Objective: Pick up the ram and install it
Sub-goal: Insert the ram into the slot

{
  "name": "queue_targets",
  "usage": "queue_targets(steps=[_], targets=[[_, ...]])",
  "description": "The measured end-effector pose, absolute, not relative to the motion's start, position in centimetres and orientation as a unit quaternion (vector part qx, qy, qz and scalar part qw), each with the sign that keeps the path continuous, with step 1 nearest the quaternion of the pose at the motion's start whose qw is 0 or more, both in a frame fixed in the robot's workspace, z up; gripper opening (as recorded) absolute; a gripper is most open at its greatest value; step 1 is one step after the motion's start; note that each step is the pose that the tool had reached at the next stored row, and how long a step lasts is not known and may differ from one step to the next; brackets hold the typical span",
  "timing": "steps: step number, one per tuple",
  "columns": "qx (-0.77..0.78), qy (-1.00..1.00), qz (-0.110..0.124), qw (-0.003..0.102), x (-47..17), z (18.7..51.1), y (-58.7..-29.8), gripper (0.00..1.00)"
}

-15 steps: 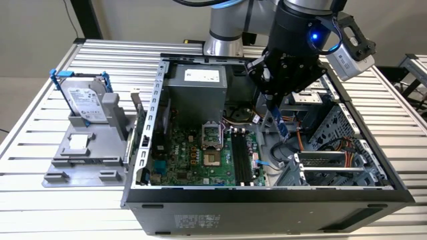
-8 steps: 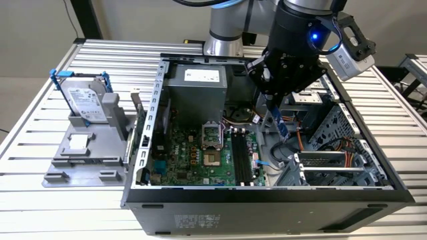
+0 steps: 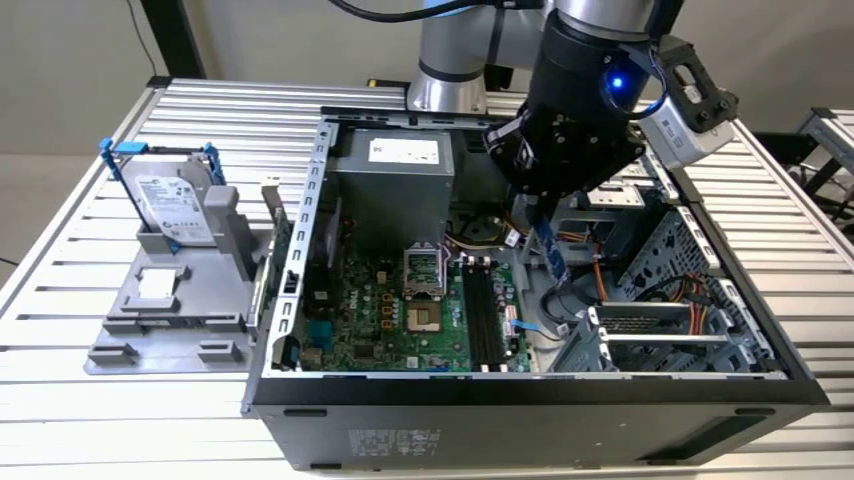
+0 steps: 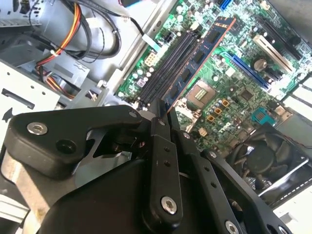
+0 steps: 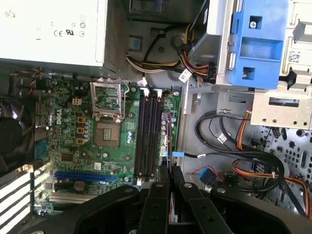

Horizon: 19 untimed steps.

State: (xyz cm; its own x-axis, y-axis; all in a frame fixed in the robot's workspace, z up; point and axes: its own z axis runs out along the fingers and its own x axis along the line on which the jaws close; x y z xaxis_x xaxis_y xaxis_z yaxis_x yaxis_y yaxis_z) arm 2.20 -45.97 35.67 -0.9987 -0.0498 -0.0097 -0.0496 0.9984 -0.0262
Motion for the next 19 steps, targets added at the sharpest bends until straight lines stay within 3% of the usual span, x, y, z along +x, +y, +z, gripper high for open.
queue_targets(steps=[8,19], targets=[[-0.008,1.000,-0.011,-0.018,2.06,35.59,-45.94,0.00],[0.014,1.000,-0.008,-0.024,1.97,34.77,-45.92,0.00]])
